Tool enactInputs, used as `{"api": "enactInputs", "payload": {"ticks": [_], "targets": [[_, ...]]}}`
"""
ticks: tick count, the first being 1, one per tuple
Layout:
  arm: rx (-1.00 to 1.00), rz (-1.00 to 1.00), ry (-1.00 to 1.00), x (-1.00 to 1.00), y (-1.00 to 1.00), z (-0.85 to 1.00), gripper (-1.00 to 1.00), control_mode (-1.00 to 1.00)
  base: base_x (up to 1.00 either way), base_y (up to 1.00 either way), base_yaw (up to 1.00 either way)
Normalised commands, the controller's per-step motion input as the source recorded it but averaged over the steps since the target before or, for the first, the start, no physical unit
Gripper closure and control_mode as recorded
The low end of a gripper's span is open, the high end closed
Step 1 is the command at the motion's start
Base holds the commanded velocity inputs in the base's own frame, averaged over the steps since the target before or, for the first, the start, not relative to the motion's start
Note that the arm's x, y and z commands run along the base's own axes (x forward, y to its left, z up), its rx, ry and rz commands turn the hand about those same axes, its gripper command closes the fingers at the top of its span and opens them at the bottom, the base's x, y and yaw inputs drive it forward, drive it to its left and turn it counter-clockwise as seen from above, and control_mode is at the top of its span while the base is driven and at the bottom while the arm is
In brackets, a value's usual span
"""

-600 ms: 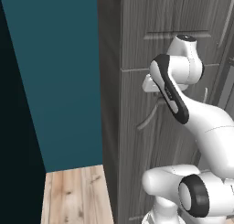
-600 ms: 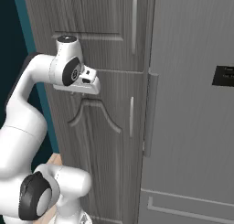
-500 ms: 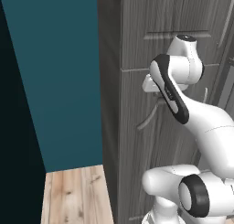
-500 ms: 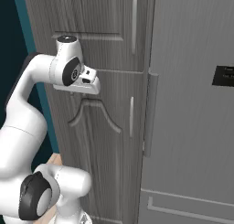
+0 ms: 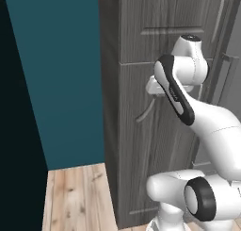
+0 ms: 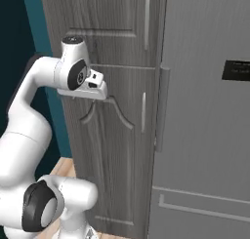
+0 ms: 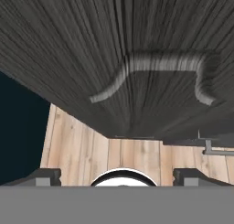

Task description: Navigate to the toaster oven.

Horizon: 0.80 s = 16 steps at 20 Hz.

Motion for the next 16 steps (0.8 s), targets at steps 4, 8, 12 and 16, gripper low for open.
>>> {"api": "enactInputs", "payload": {"ticks": [4,8,12,16], "targets": [[0.00,0.00,0.00,0.00,0.00,0.00,-1.00,1.00,-0.30,0.00,0.00],[0.00,0.00,0.00,0.00,0.00,0.00,-1.00,1.00,-0.06,-0.14,0.00],[0.00,0.00,0.00,0.00,0.00,0.00,-1.00,1.00,-0.13,-1.00,-0.03],[0.00,0.00,0.00,0.00,0.00,0.00,-1.00,1.00,-0.04,-1.00,-0.02]]}}
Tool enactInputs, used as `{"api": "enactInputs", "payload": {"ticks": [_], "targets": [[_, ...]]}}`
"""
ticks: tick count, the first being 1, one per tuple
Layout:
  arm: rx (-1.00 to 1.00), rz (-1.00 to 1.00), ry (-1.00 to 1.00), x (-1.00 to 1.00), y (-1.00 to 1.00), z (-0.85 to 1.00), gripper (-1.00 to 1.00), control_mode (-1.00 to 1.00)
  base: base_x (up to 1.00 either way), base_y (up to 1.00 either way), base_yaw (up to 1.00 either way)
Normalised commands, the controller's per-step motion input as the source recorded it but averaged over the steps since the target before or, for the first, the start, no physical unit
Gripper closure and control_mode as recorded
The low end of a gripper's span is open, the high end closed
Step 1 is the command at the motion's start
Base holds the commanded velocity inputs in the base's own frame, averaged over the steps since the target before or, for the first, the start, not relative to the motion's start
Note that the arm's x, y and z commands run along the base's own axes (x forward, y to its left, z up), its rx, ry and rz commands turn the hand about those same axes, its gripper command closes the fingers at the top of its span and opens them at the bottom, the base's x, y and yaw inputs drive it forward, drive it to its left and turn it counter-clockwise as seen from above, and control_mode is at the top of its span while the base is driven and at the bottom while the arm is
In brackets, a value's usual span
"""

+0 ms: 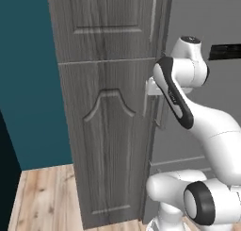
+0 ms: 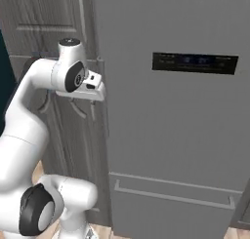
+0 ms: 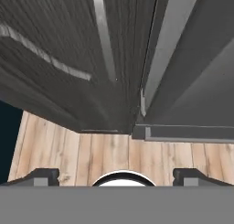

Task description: Navigate to the toaster oven.

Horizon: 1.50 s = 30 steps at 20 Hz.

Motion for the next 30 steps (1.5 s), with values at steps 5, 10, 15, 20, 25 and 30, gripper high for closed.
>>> {"api": "enactInputs", "payload": {"ticks": [5,10,15,20,25,30], "targets": [[0.00,0.00,0.00,0.00,0.00,0.00,-1.00,1.00,-0.03,-1.00,-0.03],[0.00,0.00,0.00,0.00,0.00,0.00,-1.00,1.00,0.00,-1.00,-0.02],[0.00,0.00,0.00,0.00,0.00,0.00,-1.00,1.00,0.00,-1.00,0.00],[0.00,0.00,0.00,0.00,0.00,0.00,-1.00,1.00,0.00,-1.00,0.00],[0.00,0.00,0.00,0.00,0.00,0.00,-1.00,1.00,0.00,-1.00,0.00],[0.00,0.00,0.00,0.00,0.00,0.00,-1.00,1.00,0.02,-1.00,0.00]]}}
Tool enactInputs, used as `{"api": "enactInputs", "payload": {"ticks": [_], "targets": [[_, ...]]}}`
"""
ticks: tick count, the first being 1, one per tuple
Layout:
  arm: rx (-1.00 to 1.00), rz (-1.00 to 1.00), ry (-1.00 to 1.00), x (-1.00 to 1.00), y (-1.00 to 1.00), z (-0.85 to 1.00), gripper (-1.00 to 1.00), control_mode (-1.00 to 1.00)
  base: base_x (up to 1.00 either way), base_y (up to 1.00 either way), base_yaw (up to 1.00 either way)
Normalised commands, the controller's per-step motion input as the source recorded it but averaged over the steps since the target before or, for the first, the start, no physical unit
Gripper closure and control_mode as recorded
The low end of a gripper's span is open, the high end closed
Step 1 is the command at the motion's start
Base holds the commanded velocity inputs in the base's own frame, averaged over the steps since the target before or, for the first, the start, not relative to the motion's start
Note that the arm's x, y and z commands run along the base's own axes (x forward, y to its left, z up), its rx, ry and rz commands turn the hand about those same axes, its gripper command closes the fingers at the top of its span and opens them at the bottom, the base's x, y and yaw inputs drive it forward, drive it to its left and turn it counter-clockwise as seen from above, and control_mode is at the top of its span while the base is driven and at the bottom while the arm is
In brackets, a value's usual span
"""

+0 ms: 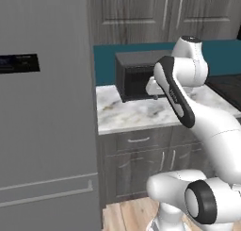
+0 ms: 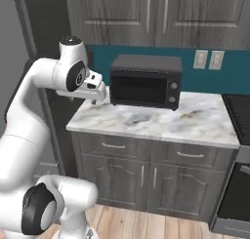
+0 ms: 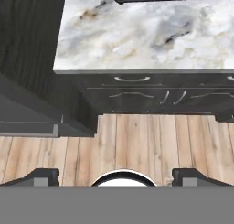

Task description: Navigate to the toaster oven.

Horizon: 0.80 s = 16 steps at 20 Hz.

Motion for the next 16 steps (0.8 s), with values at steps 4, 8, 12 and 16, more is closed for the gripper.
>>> {"api": "enactInputs", "payload": {"ticks": [4,8,12,16], "targets": [[0.00,0.00,0.00,0.00,0.00,0.00,-1.00,1.00,0.11,-1.00,0.00],[0.00,0.00,0.00,0.00,0.00,0.00,-1.00,1.00,0.02,-0.36,0.00],[0.00,0.00,0.00,0.00,0.00,0.00,-1.00,1.00,0.50,-0.01,0.00],[0.00,0.00,0.00,0.00,0.00,0.00,-1.00,1.00,1.00,-0.03,0.00]]}}
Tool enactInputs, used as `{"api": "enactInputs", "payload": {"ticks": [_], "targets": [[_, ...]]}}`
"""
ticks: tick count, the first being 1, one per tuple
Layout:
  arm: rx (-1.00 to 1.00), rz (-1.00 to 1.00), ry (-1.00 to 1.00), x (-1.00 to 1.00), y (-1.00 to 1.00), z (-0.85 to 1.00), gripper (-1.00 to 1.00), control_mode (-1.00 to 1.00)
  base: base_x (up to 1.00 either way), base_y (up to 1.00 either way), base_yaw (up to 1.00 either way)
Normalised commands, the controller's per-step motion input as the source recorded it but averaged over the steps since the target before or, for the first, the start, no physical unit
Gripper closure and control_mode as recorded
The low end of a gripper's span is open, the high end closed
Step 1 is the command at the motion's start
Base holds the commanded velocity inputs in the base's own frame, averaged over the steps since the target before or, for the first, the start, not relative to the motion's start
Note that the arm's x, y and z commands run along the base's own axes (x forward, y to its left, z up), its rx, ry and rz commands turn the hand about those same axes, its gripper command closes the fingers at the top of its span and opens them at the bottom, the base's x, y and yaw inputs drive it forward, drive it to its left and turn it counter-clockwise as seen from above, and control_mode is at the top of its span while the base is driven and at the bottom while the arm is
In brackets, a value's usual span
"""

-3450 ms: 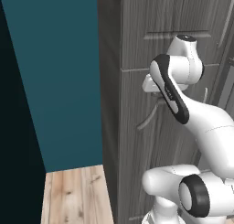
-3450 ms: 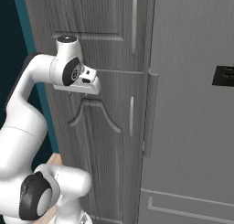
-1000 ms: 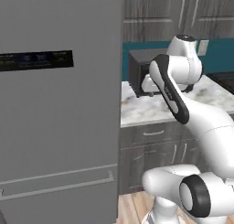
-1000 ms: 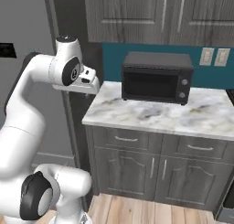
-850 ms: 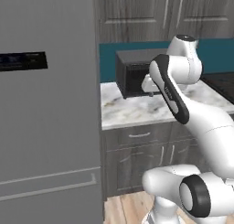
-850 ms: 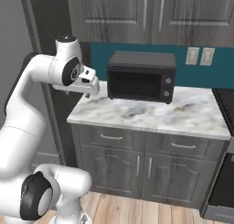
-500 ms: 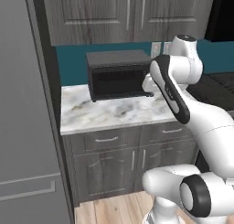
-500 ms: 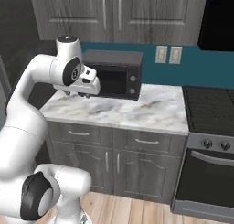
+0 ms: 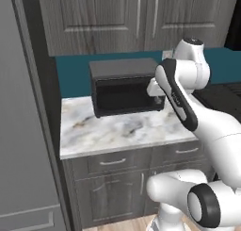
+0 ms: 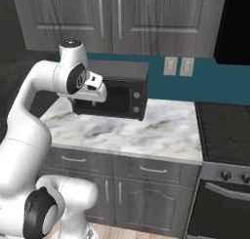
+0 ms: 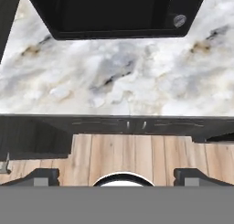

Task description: Navigate to the toaster oven.

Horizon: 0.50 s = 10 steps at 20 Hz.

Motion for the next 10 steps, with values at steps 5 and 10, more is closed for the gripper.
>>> {"api": "enactInputs", "payload": {"ticks": [5,10], "targets": [[0.00,0.00,0.00,0.00,0.00,0.00,-1.00,1.00,0.70,-0.28,0.00],[0.00,0.00,0.00,0.00,0.00,0.00,-1.00,1.00,0.50,-0.42,0.00]]}}
